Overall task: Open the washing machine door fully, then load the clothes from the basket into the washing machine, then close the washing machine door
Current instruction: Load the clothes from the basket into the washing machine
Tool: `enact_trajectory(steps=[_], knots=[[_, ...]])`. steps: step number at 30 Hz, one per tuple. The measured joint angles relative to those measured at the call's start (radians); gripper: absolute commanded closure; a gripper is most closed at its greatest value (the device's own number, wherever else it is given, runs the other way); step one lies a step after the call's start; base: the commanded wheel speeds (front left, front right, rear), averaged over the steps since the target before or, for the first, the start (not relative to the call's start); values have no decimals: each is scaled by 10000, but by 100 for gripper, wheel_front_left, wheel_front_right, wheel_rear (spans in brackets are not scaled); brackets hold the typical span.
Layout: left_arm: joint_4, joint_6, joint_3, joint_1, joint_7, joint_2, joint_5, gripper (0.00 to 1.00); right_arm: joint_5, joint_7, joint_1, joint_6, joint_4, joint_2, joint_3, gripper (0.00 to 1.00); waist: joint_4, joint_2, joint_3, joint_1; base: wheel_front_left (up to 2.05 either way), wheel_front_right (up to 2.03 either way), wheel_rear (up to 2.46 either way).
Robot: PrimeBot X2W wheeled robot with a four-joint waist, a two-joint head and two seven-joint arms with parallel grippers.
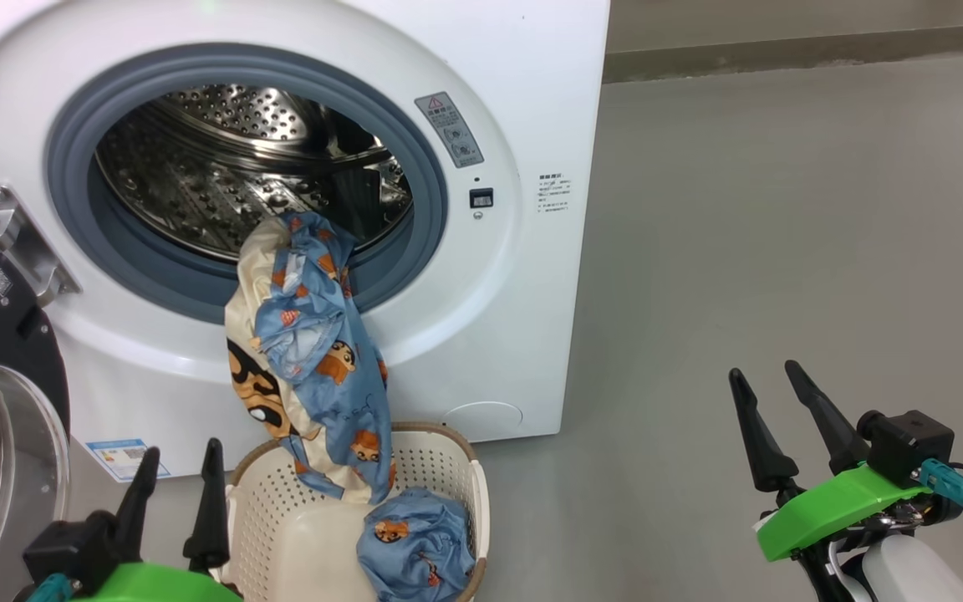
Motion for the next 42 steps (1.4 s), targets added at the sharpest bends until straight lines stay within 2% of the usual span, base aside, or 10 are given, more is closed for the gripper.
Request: enact_trajectory(steps=[11,42], knots=[[-259,173,-23,172,0,0,2,0,2,0,2,0,2,-48,104,0,-46,0,3,0,0,0,0],[-307,173,-27,159,0,-59,0,0,0,0,2,0,-19,-44,169,0,-124,0,197,0,0,0,0]])
